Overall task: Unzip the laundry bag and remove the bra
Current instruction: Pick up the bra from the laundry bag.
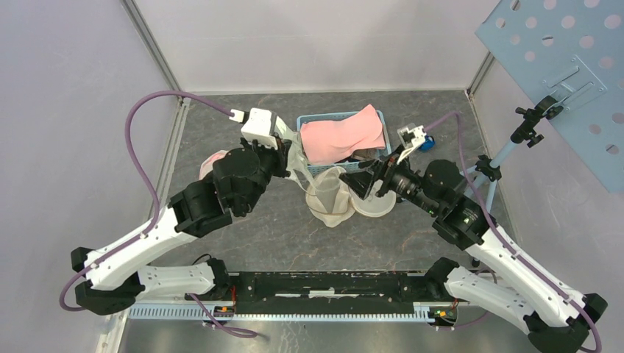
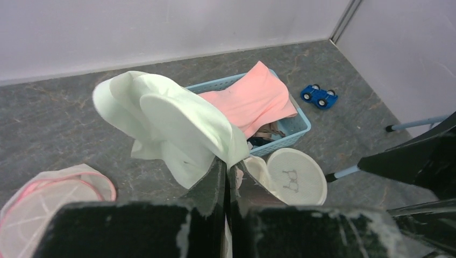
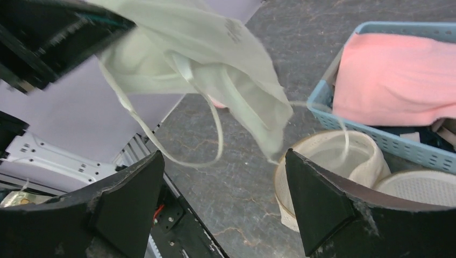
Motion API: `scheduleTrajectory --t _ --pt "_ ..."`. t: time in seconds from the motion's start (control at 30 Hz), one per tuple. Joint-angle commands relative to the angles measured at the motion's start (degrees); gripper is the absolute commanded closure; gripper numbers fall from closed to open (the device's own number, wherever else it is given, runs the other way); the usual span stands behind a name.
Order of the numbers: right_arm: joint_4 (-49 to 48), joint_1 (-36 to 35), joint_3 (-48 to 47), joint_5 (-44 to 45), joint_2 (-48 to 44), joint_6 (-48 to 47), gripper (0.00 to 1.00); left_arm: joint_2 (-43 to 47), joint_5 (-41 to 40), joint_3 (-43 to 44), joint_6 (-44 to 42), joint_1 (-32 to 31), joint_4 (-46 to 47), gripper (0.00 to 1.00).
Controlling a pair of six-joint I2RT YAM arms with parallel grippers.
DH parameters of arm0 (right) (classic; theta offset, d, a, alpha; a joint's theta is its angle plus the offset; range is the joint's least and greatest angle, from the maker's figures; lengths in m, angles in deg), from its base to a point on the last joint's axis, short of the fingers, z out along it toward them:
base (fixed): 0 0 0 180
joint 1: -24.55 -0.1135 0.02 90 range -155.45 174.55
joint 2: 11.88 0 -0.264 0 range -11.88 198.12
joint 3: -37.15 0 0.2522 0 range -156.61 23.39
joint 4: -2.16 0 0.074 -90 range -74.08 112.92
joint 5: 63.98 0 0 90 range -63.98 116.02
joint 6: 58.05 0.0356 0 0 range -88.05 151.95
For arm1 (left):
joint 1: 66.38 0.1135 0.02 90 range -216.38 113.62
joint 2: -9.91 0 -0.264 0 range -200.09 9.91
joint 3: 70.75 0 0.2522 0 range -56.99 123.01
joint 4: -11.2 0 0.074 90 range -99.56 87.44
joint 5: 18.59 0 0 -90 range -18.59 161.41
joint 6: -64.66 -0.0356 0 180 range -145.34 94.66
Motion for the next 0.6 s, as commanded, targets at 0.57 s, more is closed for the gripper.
scheduleTrajectory --t 0.57 --pt "-14.6 4.7 17.0 1.3 -2.5 4.1 0.11 7.8 17.4 1.8 8.9 2.8 9.1 0.98"
